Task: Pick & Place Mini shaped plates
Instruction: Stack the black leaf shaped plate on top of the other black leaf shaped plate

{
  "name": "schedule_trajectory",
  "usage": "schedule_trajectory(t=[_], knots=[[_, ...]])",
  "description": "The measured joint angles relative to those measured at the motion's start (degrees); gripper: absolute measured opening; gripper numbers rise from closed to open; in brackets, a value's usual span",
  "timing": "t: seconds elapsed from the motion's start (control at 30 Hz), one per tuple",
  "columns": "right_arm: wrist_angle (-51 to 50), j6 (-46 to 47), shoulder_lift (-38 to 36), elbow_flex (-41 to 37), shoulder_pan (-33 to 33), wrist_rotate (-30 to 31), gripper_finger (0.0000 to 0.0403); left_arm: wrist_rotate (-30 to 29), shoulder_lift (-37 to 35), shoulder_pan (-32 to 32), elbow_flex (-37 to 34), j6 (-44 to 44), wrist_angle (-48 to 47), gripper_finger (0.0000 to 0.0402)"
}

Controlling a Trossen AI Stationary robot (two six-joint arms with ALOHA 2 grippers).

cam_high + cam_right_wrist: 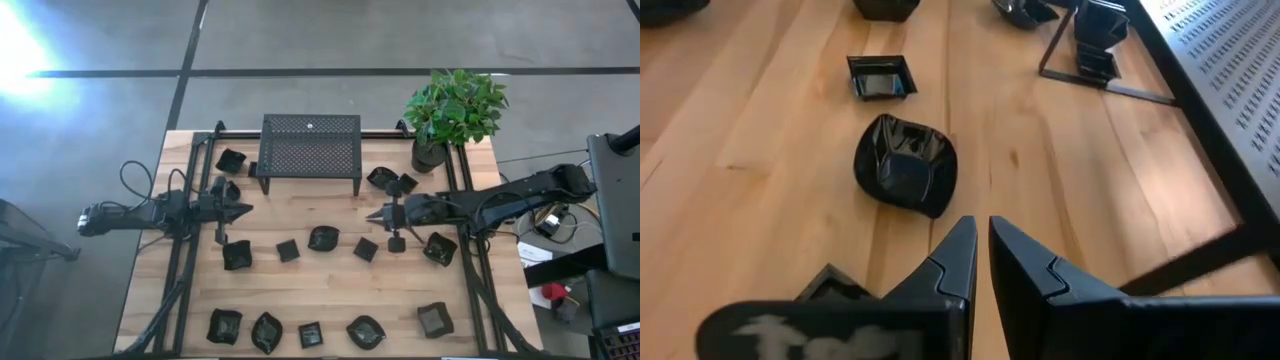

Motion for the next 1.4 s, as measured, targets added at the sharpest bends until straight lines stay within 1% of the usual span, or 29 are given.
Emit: schedule_trajectory(t=[0.17, 0.3, 0.47, 0.53, 0.7, 0.8, 1.4], knots=[[-0.3, -0.4, 4.4, 3.8, 0.0, 0.0, 0.0028, 0.0, 0.0, 0.0, 0.0, 0.0, 0.0, 0.0000], [-3.9, 1.0, 7.4, 6.4, 0.1, -0.2, 0.0028, 0.0, 0.0, 0.0, 0.0, 0.0, -0.1, 0.0000], [-4.2, 1.0, 11.0, 8.3, 0.1, -6.1, 0.0028, 0.0, 0.0, 0.0, 0.0, 0.0, -0.1, 0.0000], [-4.3, 1.0, 12.4, 9.0, 0.1, -7.5, 0.0028, 0.0, 0.0, 0.0, 0.0, 0.0, -0.1, 0.0000], [-4.3, 0.7, 15.7, 10.5, 0.1, -7.5, 0.0029, 0.0, 0.1, 0.0, 0.0, 0.0, -0.1, 0.0000], [-4.2, -1.0, 17.4, 11.0, 0.1, -7.5, 0.0029, 0.0, 0.2, 0.0, 0.0, 0.0, -0.1, 0.0000], [-4.1, -2.3, 23.7, 15.1, 0.1, -7.0, 0.0029, -0.1, 0.6, 0.0, 0.0, 0.1, -0.2, 0.0000]])
